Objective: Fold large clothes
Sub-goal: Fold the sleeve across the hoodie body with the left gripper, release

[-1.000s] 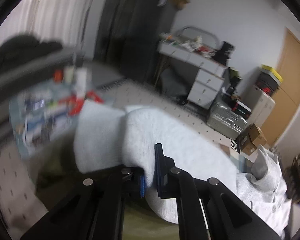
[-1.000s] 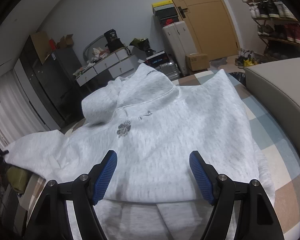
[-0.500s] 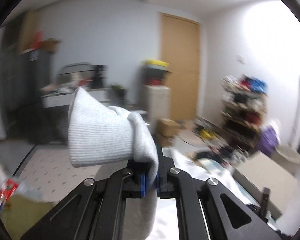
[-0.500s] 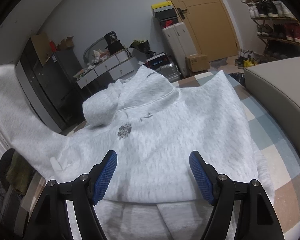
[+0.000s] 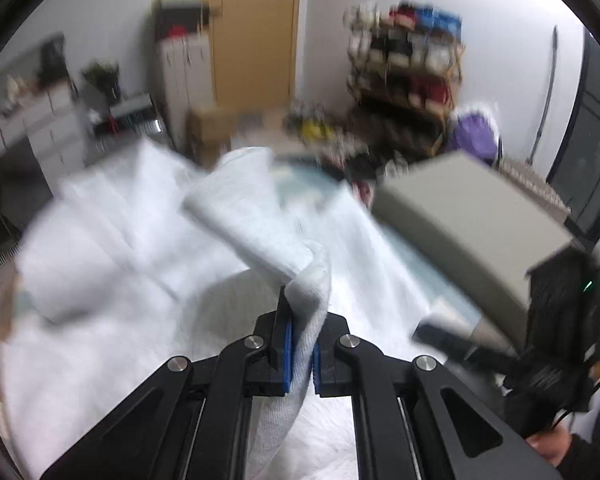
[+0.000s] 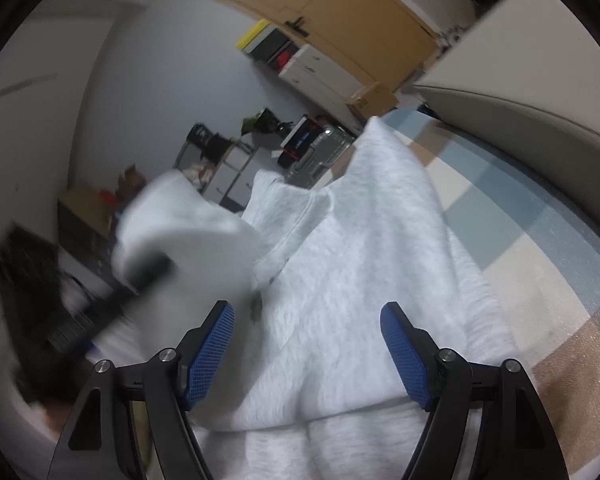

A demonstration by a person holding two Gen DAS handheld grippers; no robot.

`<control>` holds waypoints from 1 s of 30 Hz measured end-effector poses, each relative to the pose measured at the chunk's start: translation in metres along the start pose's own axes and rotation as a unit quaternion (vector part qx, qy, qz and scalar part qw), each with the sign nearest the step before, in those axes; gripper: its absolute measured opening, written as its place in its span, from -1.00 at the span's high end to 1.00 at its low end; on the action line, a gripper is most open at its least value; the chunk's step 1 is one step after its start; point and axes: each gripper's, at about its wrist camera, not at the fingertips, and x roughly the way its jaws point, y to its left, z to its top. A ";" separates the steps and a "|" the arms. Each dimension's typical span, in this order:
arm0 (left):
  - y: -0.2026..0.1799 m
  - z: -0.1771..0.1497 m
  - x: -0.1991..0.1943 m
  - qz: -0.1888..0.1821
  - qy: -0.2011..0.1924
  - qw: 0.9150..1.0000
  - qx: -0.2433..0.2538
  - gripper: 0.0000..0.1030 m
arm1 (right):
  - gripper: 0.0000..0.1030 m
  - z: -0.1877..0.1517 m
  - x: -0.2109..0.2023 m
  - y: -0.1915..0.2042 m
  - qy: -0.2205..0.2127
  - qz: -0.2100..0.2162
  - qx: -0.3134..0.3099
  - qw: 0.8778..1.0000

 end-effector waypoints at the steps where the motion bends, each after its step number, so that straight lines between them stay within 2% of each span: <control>1: 0.002 -0.002 0.004 -0.008 0.010 1.000 -0.009 0.95 | -0.48 0.001 0.000 -0.003 0.000 0.007 0.011 1.000; 3: 0.005 -0.007 0.013 -0.050 0.053 0.997 -0.030 0.71 | -0.52 0.002 0.000 -0.003 0.003 0.010 0.012 1.000; 5: 0.006 -0.008 0.004 -0.092 0.071 0.992 -0.050 0.34 | -0.61 0.002 0.002 0.002 0.007 0.012 0.002 1.000; 6: 0.006 -0.010 -0.008 -0.113 0.066 0.990 -0.050 0.21 | -0.66 0.002 0.003 0.004 0.009 0.011 -0.004 1.000; 8: 0.006 -0.010 -0.051 -0.116 0.031 0.992 -0.047 -0.24 | -0.71 0.001 0.003 0.006 0.013 0.014 -0.008 1.000; 10: 0.014 -0.022 -0.089 -0.119 -0.006 0.992 -0.041 -0.52 | -0.74 0.001 0.003 0.006 0.013 0.018 -0.007 1.000; 12: 0.037 -0.038 -0.122 -0.086 -0.030 0.995 -0.045 -0.60 | -0.77 0.000 0.001 0.004 0.015 0.019 -0.008 1.000; 14: 0.054 -0.048 -0.134 -0.069 -0.041 0.995 -0.061 -0.63 | -0.78 0.000 0.003 0.008 0.021 0.006 -0.015 1.000; 17: 0.090 -0.079 -0.152 0.012 -0.034 0.995 -0.098 -0.63 | -0.79 -0.003 0.011 0.026 0.045 -0.049 -0.066 0.996; 19: 0.109 -0.088 -0.151 0.033 -0.029 0.991 -0.126 -0.63 | -0.75 -0.004 0.017 0.046 0.055 -0.100 -0.111 0.987; 20: 0.124 -0.099 -0.154 0.037 -0.027 0.987 -0.154 -0.63 | -0.70 -0.005 0.020 0.053 0.057 -0.110 -0.123 0.985; 21: 0.134 -0.105 -0.155 0.037 -0.024 0.984 -0.175 -0.63 | -0.63 -0.007 0.023 0.063 0.056 -0.126 -0.148 0.979; 22: 0.137 -0.106 -0.151 0.034 -0.021 0.981 -0.189 -0.63 | -0.51 -0.008 0.028 0.077 0.051 -0.159 -0.188 0.968; 24: 0.150 -0.118 -0.153 0.016 -0.017 0.975 -0.222 -0.63 | 0.39 -0.009 0.039 0.093 0.055 -0.200 -0.241 0.948; 25: 0.151 -0.118 -0.153 0.017 -0.017 0.973 -0.228 -0.63 | 0.65 -0.008 0.049 0.100 0.071 -0.217 -0.260 0.938; 26: 0.153 -0.119 -0.154 0.023 -0.017 0.972 -0.232 -0.63 | 0.99 -0.006 0.056 0.103 0.085 -0.227 -0.268 0.932; 28: 0.156 -0.119 -0.161 0.035 -0.015 0.972 -0.232 -0.63 | 0.99 0.000 0.062 0.112 0.095 -0.250 -0.286 0.920; 30: 0.158 -0.114 -0.166 0.033 -0.019 0.973 -0.228 -0.63 | 1.00 0.006 0.056 0.123 0.078 -0.277 -0.313 0.905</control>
